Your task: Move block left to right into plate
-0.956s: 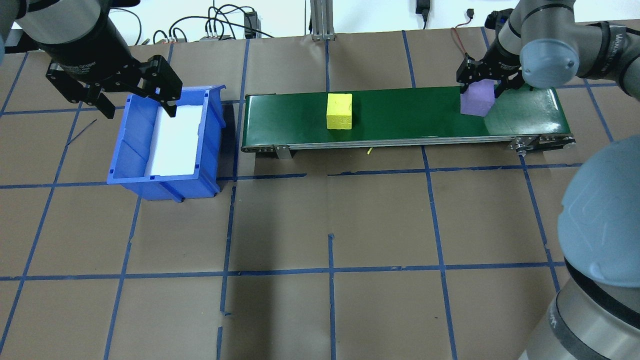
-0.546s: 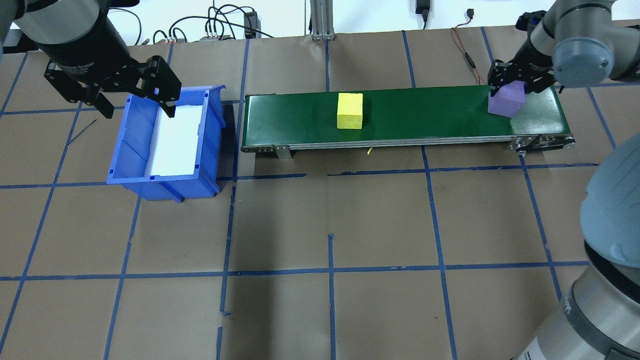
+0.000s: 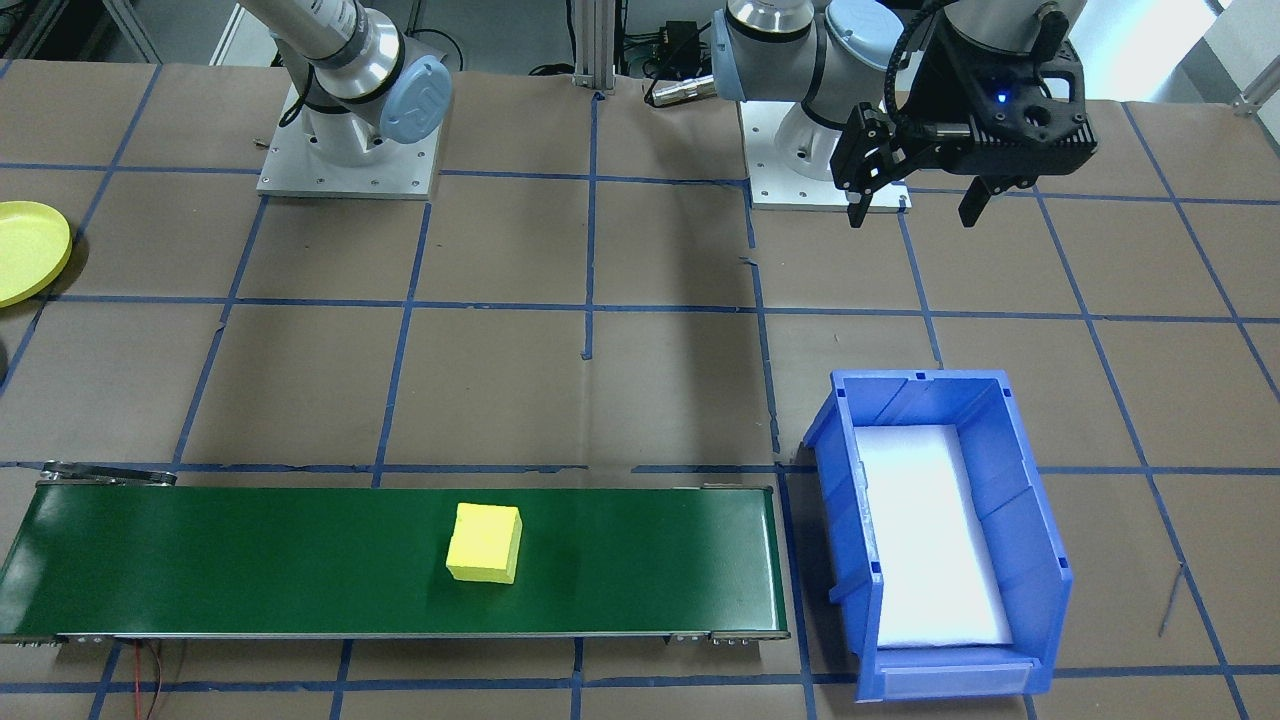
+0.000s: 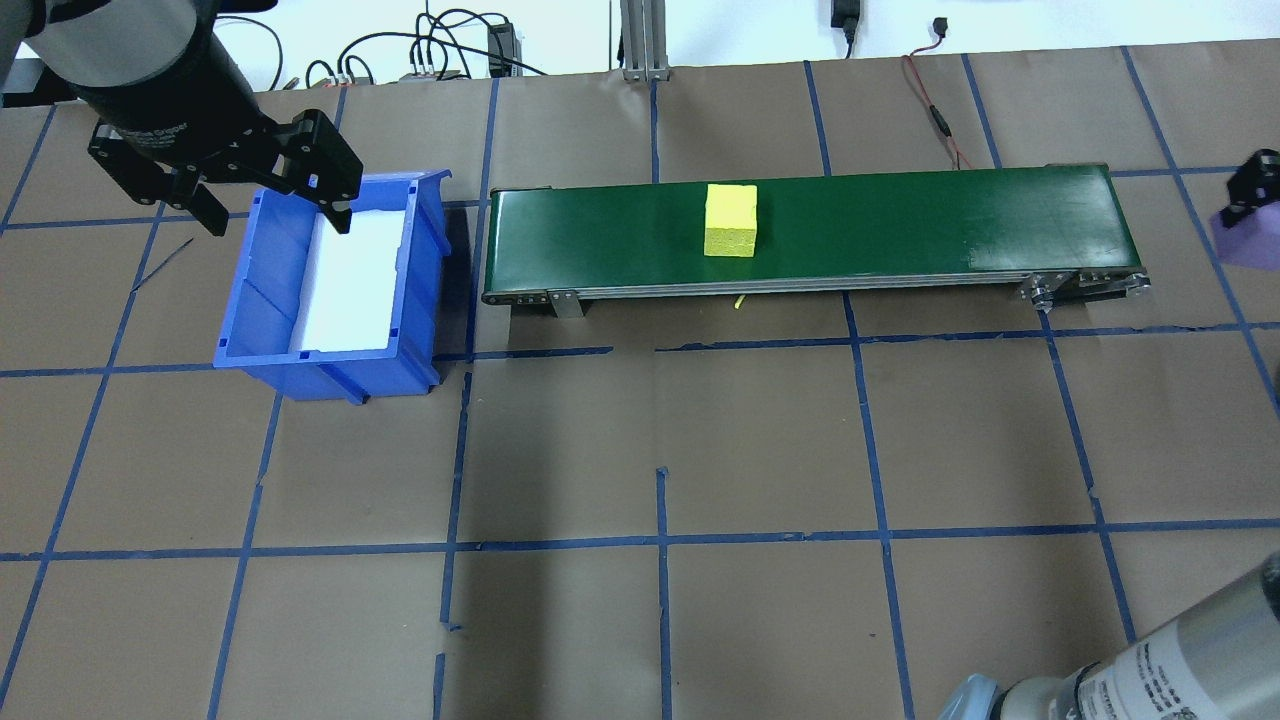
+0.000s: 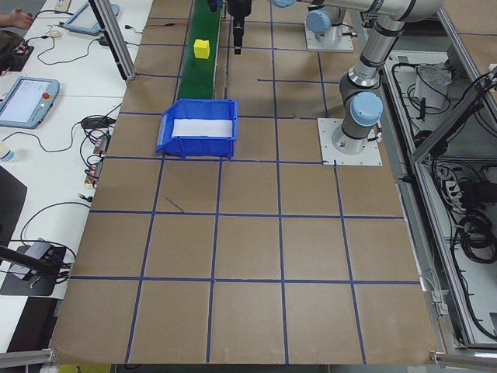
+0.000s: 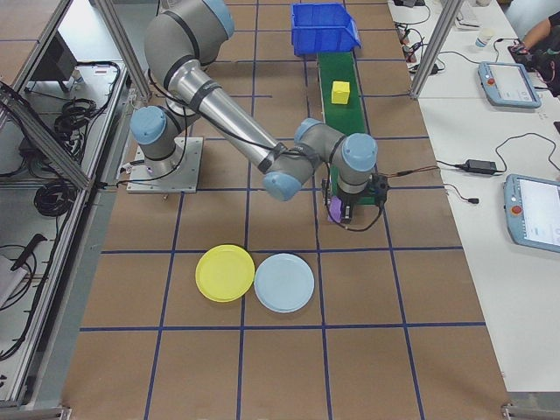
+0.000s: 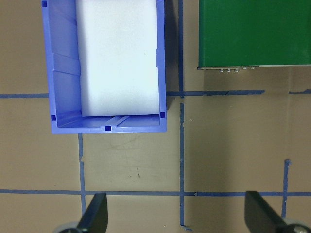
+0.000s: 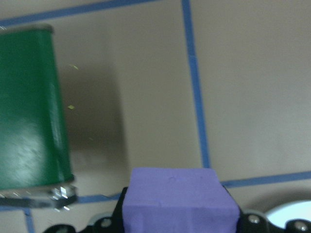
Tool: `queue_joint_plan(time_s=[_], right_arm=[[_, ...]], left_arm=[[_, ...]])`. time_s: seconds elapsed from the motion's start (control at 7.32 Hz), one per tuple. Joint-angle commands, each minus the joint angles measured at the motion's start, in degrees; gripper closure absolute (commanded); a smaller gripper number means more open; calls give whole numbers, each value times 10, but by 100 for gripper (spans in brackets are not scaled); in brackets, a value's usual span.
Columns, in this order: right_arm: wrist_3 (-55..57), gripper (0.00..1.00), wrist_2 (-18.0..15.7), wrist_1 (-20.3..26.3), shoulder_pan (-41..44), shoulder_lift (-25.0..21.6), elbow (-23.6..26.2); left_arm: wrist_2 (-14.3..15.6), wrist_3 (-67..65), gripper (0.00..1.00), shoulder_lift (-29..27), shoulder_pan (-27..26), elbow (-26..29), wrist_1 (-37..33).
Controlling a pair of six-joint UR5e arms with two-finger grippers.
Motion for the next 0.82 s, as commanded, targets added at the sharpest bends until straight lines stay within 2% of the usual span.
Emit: queue_joint_plan(time_s=[0.0,0.14,0.27,0.41,0.55,0.68], right_arm=[[-181,69,-5,-3,-120,1,16],[-215,69,-1,-22,-156,10,33],[-251,68,-3,-83,-174,31,57],[-250,64,-1,-84,-189,46,68],[-250,17,2,-84,-190,45,70],[-251,2,15,-84,-190,45,67]], left_arm=[[2,0,0,0,0,0,0],[0,-1,0,0,0,-1,0],[-1,-5,0,0,0,0,1],[0,-6,0,0,0,0,1],[0,-6,0,0,0,0,1],[0,-6,0,0,0,1,1]])
